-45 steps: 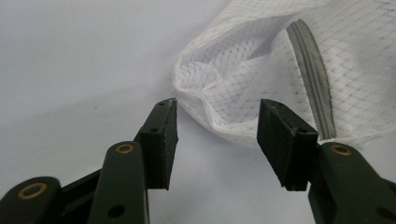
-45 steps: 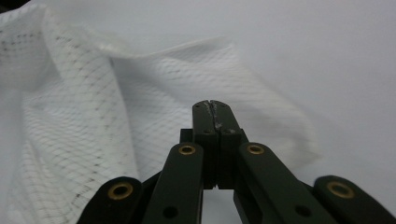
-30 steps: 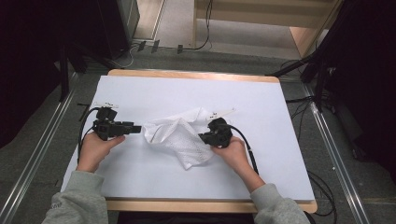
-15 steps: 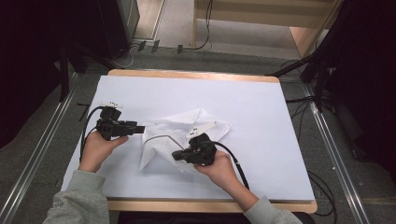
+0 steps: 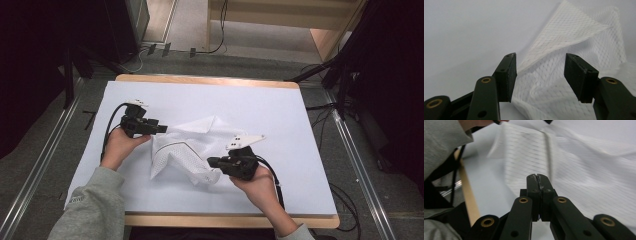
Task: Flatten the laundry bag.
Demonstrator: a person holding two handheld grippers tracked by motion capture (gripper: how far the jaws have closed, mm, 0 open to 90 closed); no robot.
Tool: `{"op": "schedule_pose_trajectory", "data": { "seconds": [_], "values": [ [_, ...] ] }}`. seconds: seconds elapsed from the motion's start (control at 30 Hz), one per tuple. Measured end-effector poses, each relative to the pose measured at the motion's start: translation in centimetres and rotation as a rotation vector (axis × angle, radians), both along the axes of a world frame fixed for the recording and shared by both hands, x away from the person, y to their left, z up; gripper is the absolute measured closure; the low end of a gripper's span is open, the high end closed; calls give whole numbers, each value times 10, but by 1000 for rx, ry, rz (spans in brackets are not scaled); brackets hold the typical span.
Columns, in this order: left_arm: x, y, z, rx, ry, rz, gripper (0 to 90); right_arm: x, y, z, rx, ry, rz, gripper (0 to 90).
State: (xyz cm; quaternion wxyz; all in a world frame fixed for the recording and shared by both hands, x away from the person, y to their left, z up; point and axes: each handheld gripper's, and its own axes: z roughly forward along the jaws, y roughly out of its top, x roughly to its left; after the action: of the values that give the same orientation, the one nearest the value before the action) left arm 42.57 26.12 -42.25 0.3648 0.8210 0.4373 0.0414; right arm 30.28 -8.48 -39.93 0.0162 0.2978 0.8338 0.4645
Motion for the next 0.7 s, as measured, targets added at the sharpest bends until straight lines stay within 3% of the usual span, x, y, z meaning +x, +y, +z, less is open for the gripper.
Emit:
{"op": "schedule_pose_trajectory", "data": {
  "seconds": [0.13,0.27,0.37,0.4,0.43,0.57,0.6,0.7],
  "values": [
    [9,-16,-9,40,-8,-61,406,11,-16,-9,-16,26,-68,900],
    [17,-24,-19,80,-18,-79,386,22,-25,-21,-32,50,-117,900],
    [22,-28,-28,125,-9,-69,488,31,-27,-31,-55,65,-140,889],
    [23,-28,-28,122,-22,-61,541,34,-28,-35,-63,73,-145,880],
    [24,-27,-28,97,0,-52,614,37,-28,-38,-77,74,-155,870],
    [24,-23,-27,90,30,-27,867,48,-31,-48,-94,86,-202,812],
    [25,-21,-26,75,34,-21,890,51,-33,-51,-101,84,-215,795],
    [27,-9,-22,-33,76,25,894,54,-37,-56,-108,82,-244,738]
  ]
}}
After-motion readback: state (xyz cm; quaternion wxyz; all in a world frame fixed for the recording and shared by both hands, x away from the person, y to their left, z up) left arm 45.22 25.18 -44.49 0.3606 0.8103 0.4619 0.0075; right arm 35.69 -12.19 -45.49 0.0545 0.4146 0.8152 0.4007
